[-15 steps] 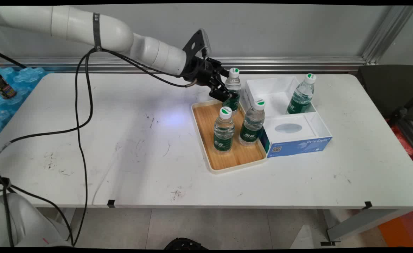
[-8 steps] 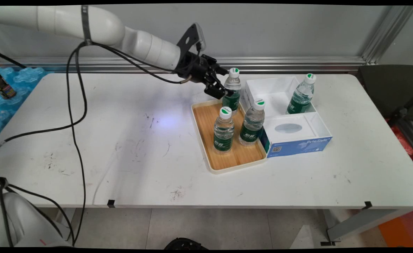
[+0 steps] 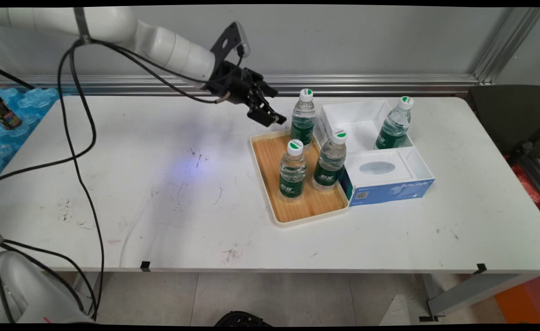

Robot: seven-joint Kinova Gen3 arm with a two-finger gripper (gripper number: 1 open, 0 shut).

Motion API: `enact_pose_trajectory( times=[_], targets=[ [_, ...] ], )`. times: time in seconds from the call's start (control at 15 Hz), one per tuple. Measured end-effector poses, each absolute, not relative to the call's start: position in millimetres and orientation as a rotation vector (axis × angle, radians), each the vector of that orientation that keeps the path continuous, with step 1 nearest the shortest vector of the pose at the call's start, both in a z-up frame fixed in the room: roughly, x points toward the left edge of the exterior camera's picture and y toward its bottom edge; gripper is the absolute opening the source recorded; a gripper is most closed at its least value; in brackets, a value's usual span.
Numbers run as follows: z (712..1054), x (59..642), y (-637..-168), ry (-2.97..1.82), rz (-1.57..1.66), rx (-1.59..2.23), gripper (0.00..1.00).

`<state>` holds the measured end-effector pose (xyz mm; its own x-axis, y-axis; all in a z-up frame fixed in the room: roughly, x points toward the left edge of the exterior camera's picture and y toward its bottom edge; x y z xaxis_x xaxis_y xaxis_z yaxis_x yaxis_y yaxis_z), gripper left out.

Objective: Pick up the green bottle from the white box

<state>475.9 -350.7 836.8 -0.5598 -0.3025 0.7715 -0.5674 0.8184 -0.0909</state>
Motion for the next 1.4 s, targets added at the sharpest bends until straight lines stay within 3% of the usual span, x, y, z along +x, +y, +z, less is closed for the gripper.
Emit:
enact_pose_trajectory(
  times=[0.73,1.07,1.4],
  targets=[
    [922,432,-383,-2.144,0.392,0.636,1.0],
    [939,396,-395,-2.127,0.372,0.586,1.0],
    [932,353,-407,-2.116,0.346,0.558,1.0]
  ],
)
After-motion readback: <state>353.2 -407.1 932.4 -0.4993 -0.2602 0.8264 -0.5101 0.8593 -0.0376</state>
